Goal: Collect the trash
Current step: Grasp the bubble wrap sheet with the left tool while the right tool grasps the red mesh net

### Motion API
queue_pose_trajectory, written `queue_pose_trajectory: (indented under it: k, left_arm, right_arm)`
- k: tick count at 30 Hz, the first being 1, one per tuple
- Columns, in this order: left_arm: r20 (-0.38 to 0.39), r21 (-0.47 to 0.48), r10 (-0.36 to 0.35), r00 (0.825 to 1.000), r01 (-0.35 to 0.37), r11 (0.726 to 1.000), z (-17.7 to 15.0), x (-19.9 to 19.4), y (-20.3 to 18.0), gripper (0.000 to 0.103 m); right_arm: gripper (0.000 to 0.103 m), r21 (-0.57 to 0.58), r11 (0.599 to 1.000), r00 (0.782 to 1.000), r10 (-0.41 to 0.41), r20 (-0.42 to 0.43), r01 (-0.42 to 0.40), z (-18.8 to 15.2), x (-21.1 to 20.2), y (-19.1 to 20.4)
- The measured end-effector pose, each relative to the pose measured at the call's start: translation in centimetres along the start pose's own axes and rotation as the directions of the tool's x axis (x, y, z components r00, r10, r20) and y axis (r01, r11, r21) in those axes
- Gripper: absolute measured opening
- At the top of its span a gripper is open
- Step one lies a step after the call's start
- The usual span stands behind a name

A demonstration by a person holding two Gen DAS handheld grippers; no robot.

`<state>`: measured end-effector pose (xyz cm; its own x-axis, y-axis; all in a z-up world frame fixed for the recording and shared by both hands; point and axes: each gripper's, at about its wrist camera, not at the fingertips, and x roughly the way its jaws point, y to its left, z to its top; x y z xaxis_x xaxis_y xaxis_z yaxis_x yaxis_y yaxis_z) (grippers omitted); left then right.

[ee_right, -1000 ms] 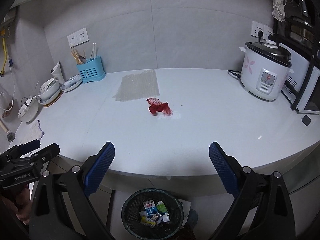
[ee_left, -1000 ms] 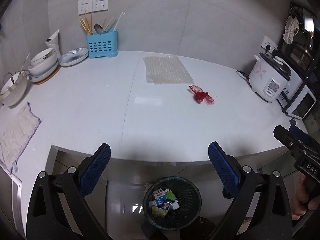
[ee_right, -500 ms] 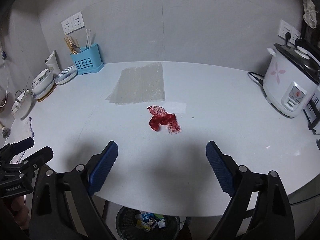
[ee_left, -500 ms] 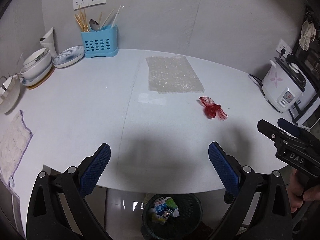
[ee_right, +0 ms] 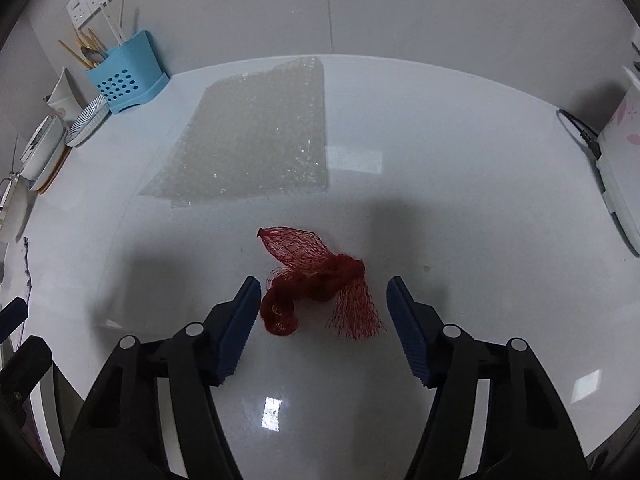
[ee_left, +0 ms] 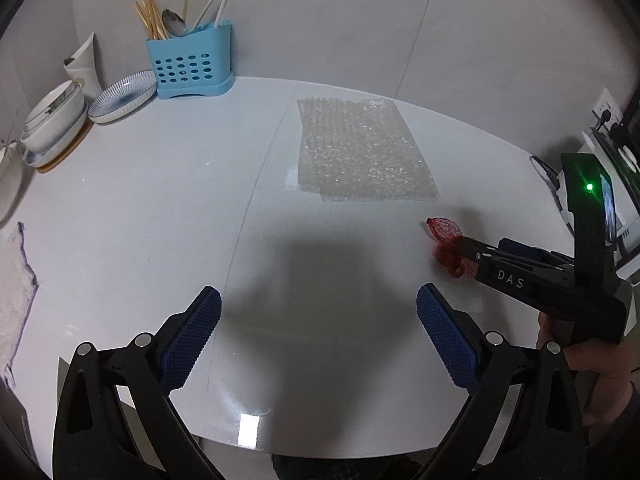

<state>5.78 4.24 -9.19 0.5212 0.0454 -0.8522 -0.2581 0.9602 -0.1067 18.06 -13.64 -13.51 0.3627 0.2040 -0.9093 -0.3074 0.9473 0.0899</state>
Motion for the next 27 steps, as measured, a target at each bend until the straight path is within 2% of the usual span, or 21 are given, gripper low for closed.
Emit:
queue_pose_trajectory:
  k: [6,9,13,14,20,27]
  left_arm:
    - [-0.030,-0.007,0.011,1.000,-0.011,1.000,1.3,2.3,-0.4,0.096]
    - [-0.041,-0.007,0.017,0.999,-0.017,1.000,1.9,3.2,-0.6,0.096]
    - [-0.043,0.007,0.023,0.999,-0.023,1.000,3.0,3.9,-1.5,0.096]
    - [-0.043,0.011,0.024,0.999,-0.024,1.000,3.3,4.0,-1.8,0.096]
    - [-0.040,0.025,0.026,0.999,-0.025,0.999,5.6,5.5,-3.5,0.096]
    - [-0.040,0.035,0.002,0.999,0.000,0.999,9.1,9.8,-7.2,0.096]
  right_arm:
    - [0.053,0.009,1.000,0.997,0.013,-0.079,-0.013,0.5,3.2,-0.1]
    - [0.040,0.003,1.000,0.995,0.006,-0.100,-0.005,0.7,3.7,0.0]
    - [0.016,-0.024,0.999,0.994,0.019,-0.108,-0.021,1.2,3.9,0.3]
    - [0.014,-0.029,0.999,0.994,0.023,-0.108,-0.027,1.3,3.8,0.4]
    - [0.008,-0.039,0.999,0.998,0.034,-0.050,-0.036,2.1,1.9,-0.7]
    - [0.008,-0.018,1.000,0.999,-0.006,0.041,0.006,2.4,-2.1,-5.5]
